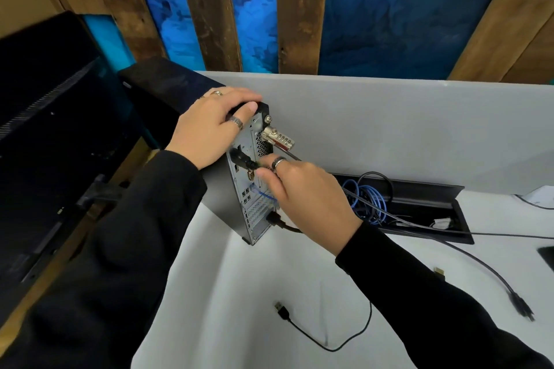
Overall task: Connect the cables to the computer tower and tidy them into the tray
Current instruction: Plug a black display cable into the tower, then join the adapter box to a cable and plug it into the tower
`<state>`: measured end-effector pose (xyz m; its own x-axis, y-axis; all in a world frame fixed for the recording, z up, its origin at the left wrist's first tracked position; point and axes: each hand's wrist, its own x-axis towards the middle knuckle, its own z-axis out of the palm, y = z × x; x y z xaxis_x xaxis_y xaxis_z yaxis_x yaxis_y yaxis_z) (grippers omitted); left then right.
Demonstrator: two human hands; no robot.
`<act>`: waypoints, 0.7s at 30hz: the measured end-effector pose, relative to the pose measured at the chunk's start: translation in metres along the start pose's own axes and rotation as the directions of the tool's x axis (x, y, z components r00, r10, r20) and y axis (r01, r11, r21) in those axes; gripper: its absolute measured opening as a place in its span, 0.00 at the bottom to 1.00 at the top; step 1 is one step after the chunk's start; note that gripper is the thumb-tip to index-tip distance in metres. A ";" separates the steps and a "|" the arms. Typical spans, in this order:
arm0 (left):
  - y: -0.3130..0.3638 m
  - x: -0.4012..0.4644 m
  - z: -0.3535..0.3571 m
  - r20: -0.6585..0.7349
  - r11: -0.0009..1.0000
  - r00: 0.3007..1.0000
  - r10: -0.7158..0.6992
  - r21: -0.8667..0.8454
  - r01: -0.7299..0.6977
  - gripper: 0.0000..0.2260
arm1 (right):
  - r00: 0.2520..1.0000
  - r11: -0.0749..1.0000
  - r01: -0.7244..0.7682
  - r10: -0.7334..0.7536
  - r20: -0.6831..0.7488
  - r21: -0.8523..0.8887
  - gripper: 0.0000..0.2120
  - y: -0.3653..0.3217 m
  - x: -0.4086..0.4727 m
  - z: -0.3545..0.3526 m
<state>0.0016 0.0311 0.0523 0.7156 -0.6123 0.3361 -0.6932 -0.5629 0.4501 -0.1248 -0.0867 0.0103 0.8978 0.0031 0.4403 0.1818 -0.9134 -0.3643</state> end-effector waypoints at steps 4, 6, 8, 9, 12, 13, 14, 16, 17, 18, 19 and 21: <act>0.023 -0.035 0.013 -0.121 0.999 0.992 0.034 0.006 -0.033 0.17 | 0.996 0.996 -0.057 0.061 -0.058 0.062 0.14 0.017 -0.017 -0.019; 0.036 -0.051 0.022 -0.180 0.999 0.983 0.044 0.031 -0.039 0.15 | 0.989 0.988 -0.089 0.103 -0.108 0.123 0.13 0.029 -0.028 -0.030; 0.048 -0.066 0.031 -0.230 0.998 0.971 0.068 0.020 -0.065 0.14 | 0.978 0.979 -0.135 0.157 -0.139 0.152 0.13 0.044 -0.041 -0.042; 0.053 -0.072 0.036 -0.250 0.997 0.965 0.079 0.005 -0.081 0.13 | 0.972 0.972 -0.155 0.182 -0.146 0.174 0.13 0.053 -0.048 -0.047; 0.073 -0.092 0.055 -0.271 0.994 0.960 0.078 -0.056 -0.096 0.12 | 0.946 0.945 -0.238 0.278 -0.164 0.224 0.14 0.082 -0.076 -0.063; 0.080 -0.098 0.064 -0.257 0.992 0.963 0.076 -0.080 -0.099 0.12 | 0.935 0.935 -0.270 0.312 -0.171 0.230 0.16 0.094 -0.088 -0.068; 0.086 -0.104 0.073 -0.234 0.990 0.969 0.077 -0.096 -0.102 0.12 | 0.922 0.922 -0.304 0.348 -0.170 0.241 0.17 0.105 -0.101 -0.071; 0.097 -0.116 0.092 -0.172 0.988 0.982 0.074 -0.120 -0.096 0.12 | 0.886 0.877 -0.395 0.442 -0.137 0.274 0.17 0.128 -0.129 -0.073; 0.100 -0.122 0.101 -0.146 0.986 0.987 0.073 -0.138 -0.093 0.12 | 0.865 0.850 -0.449 0.491 -0.106 0.277 0.17 0.139 -0.144 -0.072; 0.106 -0.126 0.112 -0.129 0.982 0.989 0.075 -0.162 -0.096 0.12 | 0.839 0.821 -0.507 0.540 -0.069 0.264 0.17 0.151 -0.161 -0.071; 0.111 -0.131 0.121 -0.117 0.978 0.990 0.074 -0.187 -0.096 0.12 | 0.808 0.789 -0.566 0.589 -0.028 0.240 0.17 0.163 -0.177 -0.068; 0.121 -0.139 0.139 -0.083 0.969 0.995 0.058 -0.235 -0.076 0.11 | 0.733 0.713 -0.676 0.677 0.066 0.187 0.16 0.184 -0.204 -0.056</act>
<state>-0.1934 -0.0288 -0.0550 0.6791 -0.5955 0.4292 -0.7057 -0.3687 0.6050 -0.2967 -0.2780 -0.1005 0.8076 -0.5894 0.0212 -0.4022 -0.5767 -0.7111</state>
